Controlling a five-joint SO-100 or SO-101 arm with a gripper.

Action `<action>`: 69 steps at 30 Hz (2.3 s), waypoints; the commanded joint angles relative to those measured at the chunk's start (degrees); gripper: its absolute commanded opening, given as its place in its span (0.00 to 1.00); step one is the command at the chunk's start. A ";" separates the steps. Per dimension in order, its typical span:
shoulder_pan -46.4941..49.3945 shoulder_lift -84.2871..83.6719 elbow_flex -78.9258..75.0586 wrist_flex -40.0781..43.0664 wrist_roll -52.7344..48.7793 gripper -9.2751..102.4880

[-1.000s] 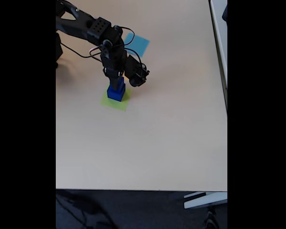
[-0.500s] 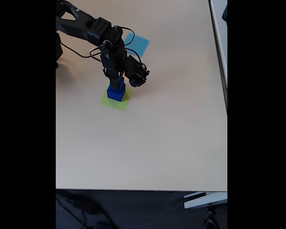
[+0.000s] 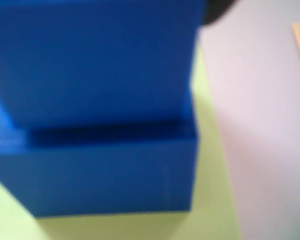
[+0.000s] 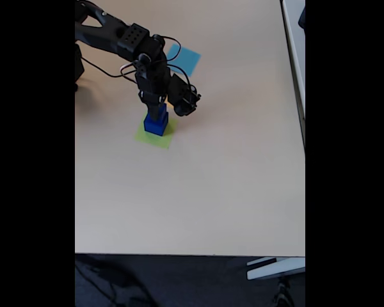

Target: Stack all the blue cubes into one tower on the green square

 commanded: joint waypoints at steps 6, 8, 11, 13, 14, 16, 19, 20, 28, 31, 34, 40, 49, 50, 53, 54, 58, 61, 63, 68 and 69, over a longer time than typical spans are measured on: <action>0.97 0.26 -1.93 0.09 -1.32 0.27; 0.97 0.26 -2.02 0.18 -1.32 0.27; 0.97 0.26 -2.11 0.18 -1.41 0.28; 0.88 0.26 -2.11 0.18 -1.49 0.29; 0.88 0.26 -2.11 0.18 -1.49 0.29; 0.79 0.26 -2.20 0.18 -1.49 0.30; 0.62 0.35 -2.29 0.18 -1.49 0.30; 0.62 0.35 -2.37 0.26 -1.49 0.31; 0.53 -0.09 -3.69 0.79 -1.76 0.33; 0.44 -0.18 -3.78 0.88 -1.58 0.33; 0.44 -0.44 -4.22 0.97 -1.58 0.33; 0.44 -0.70 -4.57 1.23 -1.76 0.34; 0.79 -0.70 -5.27 1.76 -2.20 0.34; 0.88 -0.70 -5.27 1.76 -2.29 0.33; 0.97 -0.70 -5.27 1.85 -2.37 0.33; 1.05 -0.70 -5.27 1.93 -2.37 0.33; 1.32 -0.70 -5.27 1.93 -2.64 0.33; 1.49 -0.70 -5.27 1.93 -2.72 0.33; 1.58 -0.79 -5.36 1.93 -2.81 0.33; 1.76 -1.23 -5.89 1.93 -3.16 0.33; 1.85 -1.32 -5.98 1.93 -3.16 0.33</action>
